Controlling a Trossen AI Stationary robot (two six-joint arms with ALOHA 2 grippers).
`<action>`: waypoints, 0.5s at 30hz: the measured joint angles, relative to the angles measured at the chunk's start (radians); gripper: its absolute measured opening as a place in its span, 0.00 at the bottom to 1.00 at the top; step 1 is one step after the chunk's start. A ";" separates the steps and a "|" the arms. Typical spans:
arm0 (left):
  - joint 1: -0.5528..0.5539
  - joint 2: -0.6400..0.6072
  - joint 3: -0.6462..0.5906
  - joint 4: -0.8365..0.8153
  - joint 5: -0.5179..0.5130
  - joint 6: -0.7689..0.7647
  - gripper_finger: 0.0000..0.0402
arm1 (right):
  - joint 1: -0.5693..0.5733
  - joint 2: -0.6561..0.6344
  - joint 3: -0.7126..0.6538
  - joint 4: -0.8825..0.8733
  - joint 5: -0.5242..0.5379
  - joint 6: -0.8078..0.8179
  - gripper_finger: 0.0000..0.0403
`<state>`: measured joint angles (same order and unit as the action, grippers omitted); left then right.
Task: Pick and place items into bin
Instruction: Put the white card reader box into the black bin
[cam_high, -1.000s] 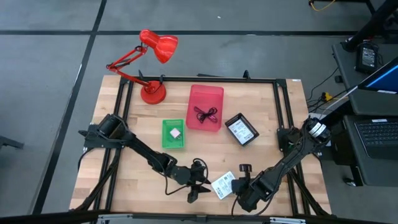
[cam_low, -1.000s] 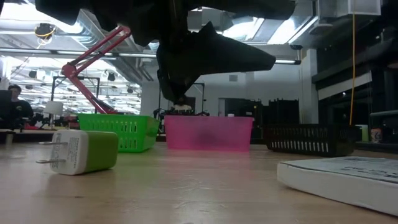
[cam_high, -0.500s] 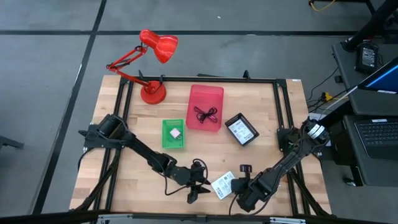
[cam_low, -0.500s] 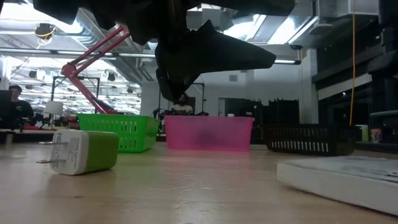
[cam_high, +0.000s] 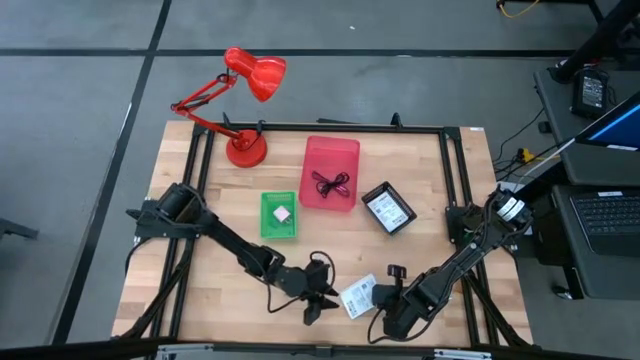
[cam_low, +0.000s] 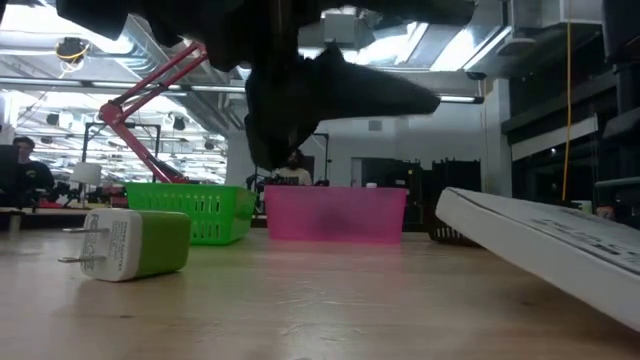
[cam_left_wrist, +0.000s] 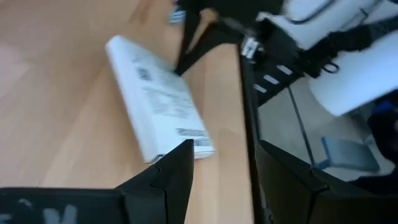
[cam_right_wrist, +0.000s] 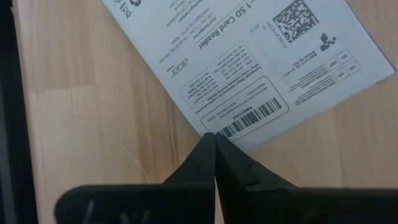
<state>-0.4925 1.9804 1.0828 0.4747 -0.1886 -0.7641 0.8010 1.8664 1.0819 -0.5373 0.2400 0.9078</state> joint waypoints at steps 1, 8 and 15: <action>0.006 0.000 0.000 -0.013 0.000 -0.027 0.41 | 0.000 0.000 0.000 0.000 0.000 0.000 0.00; 0.051 0.000 0.000 -0.097 0.045 -0.197 0.41 | 0.000 0.001 -0.001 -0.002 0.003 0.000 0.00; 0.087 0.000 0.000 -0.090 0.111 -0.188 0.41 | 0.000 0.002 -0.001 -0.002 0.004 -0.014 0.00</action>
<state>-0.4051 1.9804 1.0828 0.3847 -0.0774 -0.9519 0.8009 1.8683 1.0809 -0.5388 0.2436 0.8940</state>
